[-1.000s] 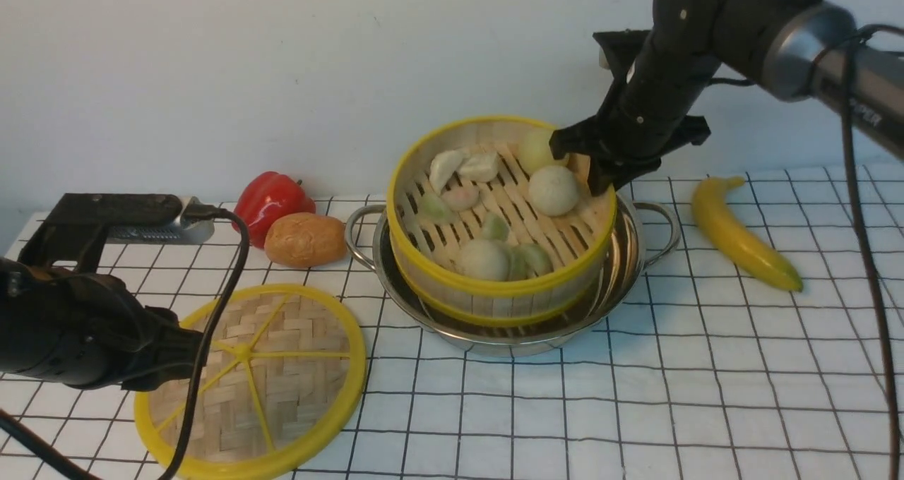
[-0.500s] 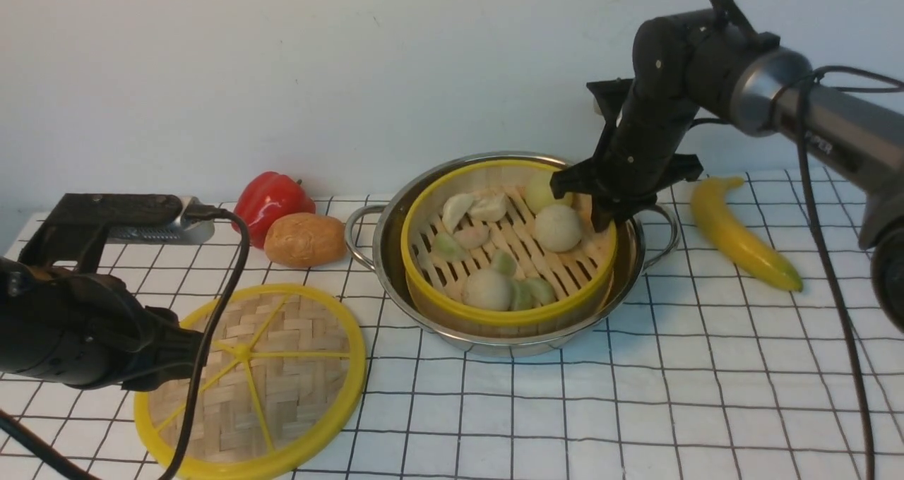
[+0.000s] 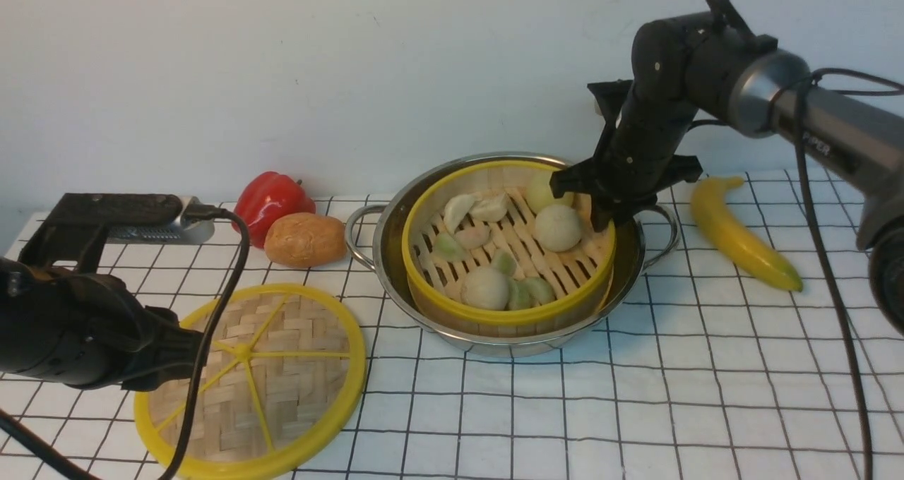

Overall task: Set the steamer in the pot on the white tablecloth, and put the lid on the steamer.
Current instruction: 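Place the bamboo steamer basket of food into the steel pot with the right gripper, then grasp the bamboo steamer lid lying on the table by its centre knob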

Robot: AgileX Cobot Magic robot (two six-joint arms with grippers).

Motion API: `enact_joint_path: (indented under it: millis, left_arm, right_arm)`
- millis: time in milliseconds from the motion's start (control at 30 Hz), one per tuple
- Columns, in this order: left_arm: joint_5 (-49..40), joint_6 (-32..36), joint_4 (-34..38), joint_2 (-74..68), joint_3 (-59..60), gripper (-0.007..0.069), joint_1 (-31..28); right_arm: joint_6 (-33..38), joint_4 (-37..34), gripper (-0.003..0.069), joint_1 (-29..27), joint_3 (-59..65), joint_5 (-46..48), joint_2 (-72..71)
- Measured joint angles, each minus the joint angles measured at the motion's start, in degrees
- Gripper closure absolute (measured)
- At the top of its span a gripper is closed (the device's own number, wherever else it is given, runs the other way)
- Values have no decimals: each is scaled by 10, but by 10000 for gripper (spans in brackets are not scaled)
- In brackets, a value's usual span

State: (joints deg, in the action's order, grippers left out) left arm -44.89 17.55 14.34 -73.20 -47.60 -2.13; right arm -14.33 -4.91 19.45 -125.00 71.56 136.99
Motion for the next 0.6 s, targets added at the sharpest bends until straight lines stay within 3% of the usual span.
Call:
enact_joint_path:
  millis: [400, 600]
  left_arm:
    - [34, 0, 4, 0, 0, 382, 0]
    - [76, 2, 22, -13, 0, 382, 0]
  right_arm:
    - [0, -23, 238, 0, -2, -8, -11]
    - [23, 2, 183, 0, -2, -8, -70]
